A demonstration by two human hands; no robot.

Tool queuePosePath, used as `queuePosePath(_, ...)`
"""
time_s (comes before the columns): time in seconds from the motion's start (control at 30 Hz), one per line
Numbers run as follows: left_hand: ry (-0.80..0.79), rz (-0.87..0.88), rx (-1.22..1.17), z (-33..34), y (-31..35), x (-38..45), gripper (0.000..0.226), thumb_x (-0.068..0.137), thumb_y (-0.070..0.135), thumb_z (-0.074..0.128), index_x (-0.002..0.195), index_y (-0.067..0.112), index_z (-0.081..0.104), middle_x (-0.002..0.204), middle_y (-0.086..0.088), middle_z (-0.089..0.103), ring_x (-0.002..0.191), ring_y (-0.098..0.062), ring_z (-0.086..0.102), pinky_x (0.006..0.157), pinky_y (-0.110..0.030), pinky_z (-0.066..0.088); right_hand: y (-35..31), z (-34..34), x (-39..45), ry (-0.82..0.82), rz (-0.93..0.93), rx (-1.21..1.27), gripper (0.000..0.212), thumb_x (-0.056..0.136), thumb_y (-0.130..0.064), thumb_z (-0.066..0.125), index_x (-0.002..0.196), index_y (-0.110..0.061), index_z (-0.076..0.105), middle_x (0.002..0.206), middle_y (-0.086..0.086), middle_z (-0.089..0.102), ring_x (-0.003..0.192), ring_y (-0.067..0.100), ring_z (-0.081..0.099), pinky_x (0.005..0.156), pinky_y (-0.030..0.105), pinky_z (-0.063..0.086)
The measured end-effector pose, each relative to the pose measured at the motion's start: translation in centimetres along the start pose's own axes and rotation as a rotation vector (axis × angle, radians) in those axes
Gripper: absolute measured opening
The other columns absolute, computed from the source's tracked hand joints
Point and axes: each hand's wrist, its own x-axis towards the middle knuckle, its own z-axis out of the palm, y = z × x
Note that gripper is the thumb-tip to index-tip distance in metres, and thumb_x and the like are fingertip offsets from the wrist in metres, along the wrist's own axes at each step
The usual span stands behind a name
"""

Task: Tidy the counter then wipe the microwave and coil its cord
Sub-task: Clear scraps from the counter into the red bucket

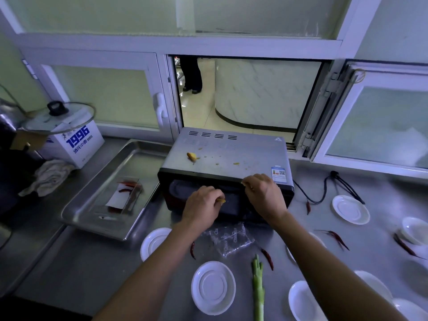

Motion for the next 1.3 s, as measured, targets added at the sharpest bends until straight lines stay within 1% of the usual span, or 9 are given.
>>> queuePosePath(0.17,-0.055,0.06,-0.072,0.7,-0.5,-0.4,0.012,0.09,0.021,0.067,0.101,0.02,0.071,0.096,0.003,0.066,0.097,-0.022,0.057,0.082,-0.042,0.048,-0.9,-0.5,-3.7,0.033,0.114,-0.027,0.007,0.085,-0.008,0.072,0.091,-0.009,0.075,0.085,0.006,0.071,0.081,0.033,0.063,0.061,0.042,0.054)
queuePosePath(0.4,-0.158,0.172,-0.17,3.4,-0.1,-2.4,0.013,0.088,0.02,0.065,0.098,0.019,0.072,0.094,-0.002,0.067,0.094,-0.026,0.058,0.08,-0.042,0.048,-2.3,-1.3,-10.4,0.063,0.273,-0.065,0.014,0.079,-0.003,0.077,0.091,-0.011,0.076,0.083,0.005,0.072,0.077,0.031,0.065,0.057,0.041,0.055)
queuePosePath(0.6,-0.296,0.277,-0.218,7.3,4.5,-4.2,0.009,0.086,0.017,0.066,0.093,0.021,0.071,0.091,0.001,0.066,0.094,-0.024,0.058,0.076,-0.041,0.049,-1.4,-4.2,-18.1,0.068,0.521,-0.136,0.004,0.087,-0.008,0.07,0.088,-0.01,0.073,0.081,0.006,0.069,0.085,0.032,0.063,0.059,0.043,0.052)
queuePosePath(0.73,-0.362,0.393,-0.249,9.8,9.3,-5.4,0.01,0.082,0.013,0.067,0.088,0.019,0.071,0.089,-0.001,0.068,0.092,-0.027,0.06,0.075,-0.035,0.047,0.4,-6.6,-24.3,0.108,0.703,-0.129,0.006,0.089,-0.009,0.069,0.091,-0.008,0.074,0.082,0.006,0.07,0.084,0.031,0.063,0.063,0.043,0.051)
queuePosePath(0.8,-0.416,0.439,-0.271,11.3,12.3,-6.0,0.011,0.082,0.013,0.068,0.091,0.017,0.072,0.093,-0.002,0.071,0.095,-0.028,0.061,0.078,-0.036,0.048,1.4,-8.0,-27.8,0.13,0.791,-0.123,0.006,0.089,-0.011,0.068,0.092,-0.011,0.074,0.082,0.004,0.069,0.085,0.028,0.063,0.066,0.043,0.051)
queuePosePath(0.9,-0.491,0.5,-0.257,13.7,17.4,-7.5,0.012,0.087,0.02,0.065,0.097,0.02,0.071,0.098,-0.001,0.069,0.1,-0.024,0.058,0.079,-0.037,0.05,2.8,-10.1,-33.5,0.159,0.907,-0.134,0.005,0.088,-0.015,0.069,0.09,-0.018,0.073,0.082,-0.001,0.067,0.083,0.025,0.062,0.066,0.039,0.051)
queuePosePath(1.03,-0.571,0.63,-0.24,17.1,25.7,-10.4,0.01,0.09,0.022,0.063,0.098,0.021,0.07,0.098,0.0,0.068,0.098,-0.026,0.059,0.078,-0.037,0.049,5.6,-13.5,-41.2,0.187,1.031,-0.158,0.008,0.084,-0.013,0.069,0.085,-0.022,0.07,0.081,-0.006,0.067,0.085,0.022,0.061,0.069,0.033,0.047)
queuePosePath(1.23,-0.698,0.78,-0.205,22.0,38.3,-16.9,0.012,0.089,0.021,0.064,0.099,0.021,0.071,0.101,-0.002,0.069,0.102,-0.024,0.058,0.084,-0.037,0.049,9.2,-18.8,-53.1,0.251,1.164,-0.183,0.006,0.086,-0.018,0.071,0.087,-0.022,0.073,0.085,-0.005,0.069,0.085,0.021,0.062,0.07,0.03,0.047)
queuePosePath(1.3,-0.737,0.819,-0.192,23.4,42.1,-19.1,0.011,0.089,0.022,0.065,0.098,0.023,0.071,0.099,0.0,0.07,0.101,-0.024,0.059,0.085,-0.038,0.049,10.2,-20.3,-57.1,0.283,1.228,-0.167,0.006,0.086,-0.018,0.068,0.086,-0.023,0.072,0.084,-0.006,0.069,0.084,0.021,0.062,0.068,0.026,0.041)
